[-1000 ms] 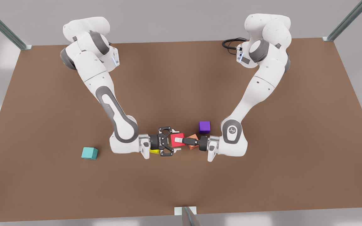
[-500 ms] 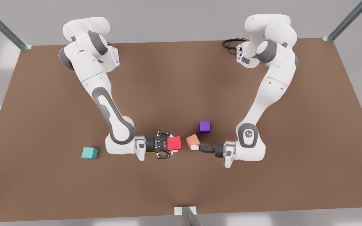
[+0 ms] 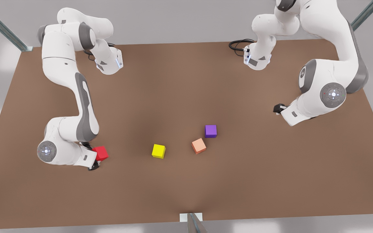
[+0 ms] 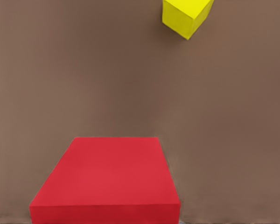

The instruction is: Pick up red wooden cube and pass to hand red wooden cube and place in blue wooden cube

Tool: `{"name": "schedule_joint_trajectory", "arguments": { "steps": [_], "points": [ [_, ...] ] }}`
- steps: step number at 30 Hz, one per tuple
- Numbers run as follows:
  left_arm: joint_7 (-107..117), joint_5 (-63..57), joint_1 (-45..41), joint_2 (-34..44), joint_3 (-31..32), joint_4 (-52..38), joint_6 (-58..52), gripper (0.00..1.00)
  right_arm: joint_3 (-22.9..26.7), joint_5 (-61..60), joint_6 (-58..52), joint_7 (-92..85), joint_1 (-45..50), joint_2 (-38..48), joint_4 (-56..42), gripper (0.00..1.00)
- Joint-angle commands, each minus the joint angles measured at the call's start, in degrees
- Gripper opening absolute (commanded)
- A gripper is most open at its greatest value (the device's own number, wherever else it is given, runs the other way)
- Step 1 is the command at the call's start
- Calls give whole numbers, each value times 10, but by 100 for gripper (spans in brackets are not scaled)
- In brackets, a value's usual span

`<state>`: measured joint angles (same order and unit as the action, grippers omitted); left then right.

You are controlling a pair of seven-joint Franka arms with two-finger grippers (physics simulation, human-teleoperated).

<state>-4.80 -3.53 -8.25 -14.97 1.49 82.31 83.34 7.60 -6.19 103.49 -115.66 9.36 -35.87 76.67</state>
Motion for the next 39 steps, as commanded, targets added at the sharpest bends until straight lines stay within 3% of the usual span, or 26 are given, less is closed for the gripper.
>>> {"name": "schedule_joint_trajectory", "arguments": {
  "steps": [1, 6, 14, 27, 28, 29, 30, 39],
  "points": [
    [115, 24, -15, -2, -15, -1, 6, 100, 3, 98, 43, 71, -8, 11, 25, 40],
    [110, 40, -11, -69, -13, -124, -10, 100, 12, 112, 143, 76, -8, 31, 104, 40],
    [115, 45, 10, -70, -11, -126, -25, 100, 12, 107, 244, 88, -16, 24, 167, 40],
    [131, 43, 3, -70, -9, -125, -36, 100, 11, 105, 291, 88, -20, 24, 208, 42],
    [131, 43, 3, -70, -10, -125, -37, 100, 11, 105, 297, 88, -21, 24, 212, 48],
    [131, 42, -1, -71, -9, -125, -37, 100, 11, 104, 298, 88, -21, 24, 211, 84],
    [131, 38, -6, -71, -9, -125, -38, 100, 11, 103, 298, 88, -21, 24, 211, 100],
    [131, 32, -10, -71, -9, -125, -38, 100, 11, 94, 290, 88, -21, 28, 209, 100]
  ]
}}
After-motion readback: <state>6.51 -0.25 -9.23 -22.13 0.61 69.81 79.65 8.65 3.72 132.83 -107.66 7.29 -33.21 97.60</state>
